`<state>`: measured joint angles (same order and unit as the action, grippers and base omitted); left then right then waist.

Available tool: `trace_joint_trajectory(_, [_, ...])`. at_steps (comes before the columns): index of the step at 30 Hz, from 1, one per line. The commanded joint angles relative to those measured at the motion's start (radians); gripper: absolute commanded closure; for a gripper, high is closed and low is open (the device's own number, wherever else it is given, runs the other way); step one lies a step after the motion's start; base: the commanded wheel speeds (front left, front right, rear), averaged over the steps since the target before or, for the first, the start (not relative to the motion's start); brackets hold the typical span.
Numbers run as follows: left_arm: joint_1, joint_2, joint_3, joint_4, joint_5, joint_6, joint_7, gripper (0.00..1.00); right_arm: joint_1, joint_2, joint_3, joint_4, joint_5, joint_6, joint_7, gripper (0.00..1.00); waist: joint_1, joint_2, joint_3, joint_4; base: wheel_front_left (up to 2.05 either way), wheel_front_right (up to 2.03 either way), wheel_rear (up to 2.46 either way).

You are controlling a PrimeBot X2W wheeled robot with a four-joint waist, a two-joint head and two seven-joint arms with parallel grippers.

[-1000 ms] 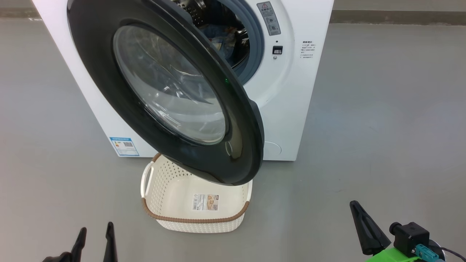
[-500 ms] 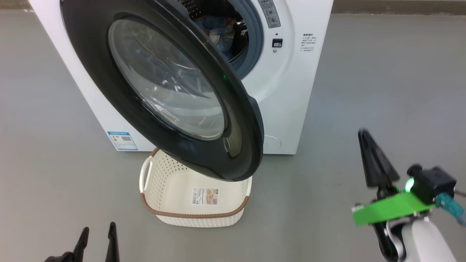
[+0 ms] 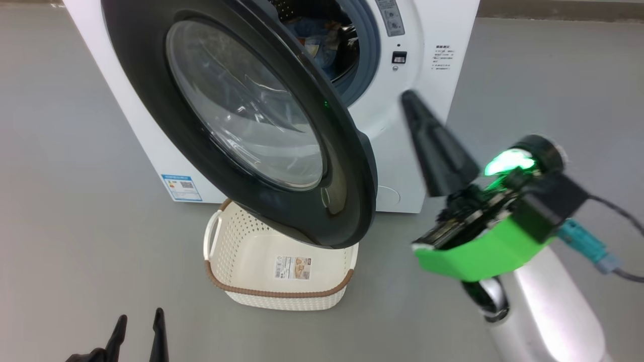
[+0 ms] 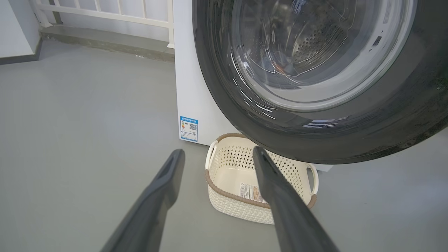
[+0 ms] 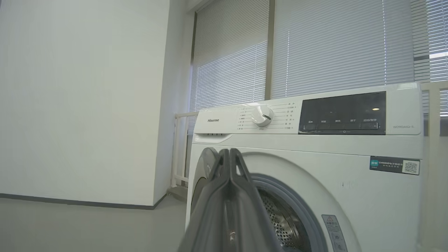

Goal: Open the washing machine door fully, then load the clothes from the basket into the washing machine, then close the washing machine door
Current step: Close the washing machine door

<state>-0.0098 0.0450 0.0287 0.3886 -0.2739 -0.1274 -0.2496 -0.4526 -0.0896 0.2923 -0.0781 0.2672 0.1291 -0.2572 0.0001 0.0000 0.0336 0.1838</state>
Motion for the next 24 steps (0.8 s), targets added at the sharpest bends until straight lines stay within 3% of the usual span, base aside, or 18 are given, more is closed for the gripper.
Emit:
trace_joint_trajectory(1, [-0.042,0.01,0.028,-0.018,0.01,-0.003,-0.012,0.0,-0.03,0.02,0.064,-0.011,0.03,0.002,-0.005,1.0,-0.0001,0.0,0.004,0.007,0.0,0.0,0.0])
trace_joint_trajectory(10, [-0.062,0.008,0.004,-0.025,0.002,-0.003,-0.012,0.0,-0.01,0.032,0.195,0.16,0.071,0.002,-0.005,1.0,-0.0001,0.0,0.036,0.047,0.0,0.0,0.0])
trace_joint_trajectory(16, [-0.073,0.007,-0.014,-0.026,-0.005,-0.003,-0.012,0.0,-0.005,0.037,0.198,0.263,0.09,0.002,-0.005,1.0,-0.0001,0.0,0.06,0.073,0.0,0.0,0.0])
trace_joint_trajectory(24, [-0.084,0.006,-0.028,-0.024,-0.015,-0.003,-0.012,0.0,-0.014,0.039,0.166,0.311,0.096,0.002,-0.005,1.0,-0.0001,0.0,0.079,0.102,0.0,0.0,0.0])
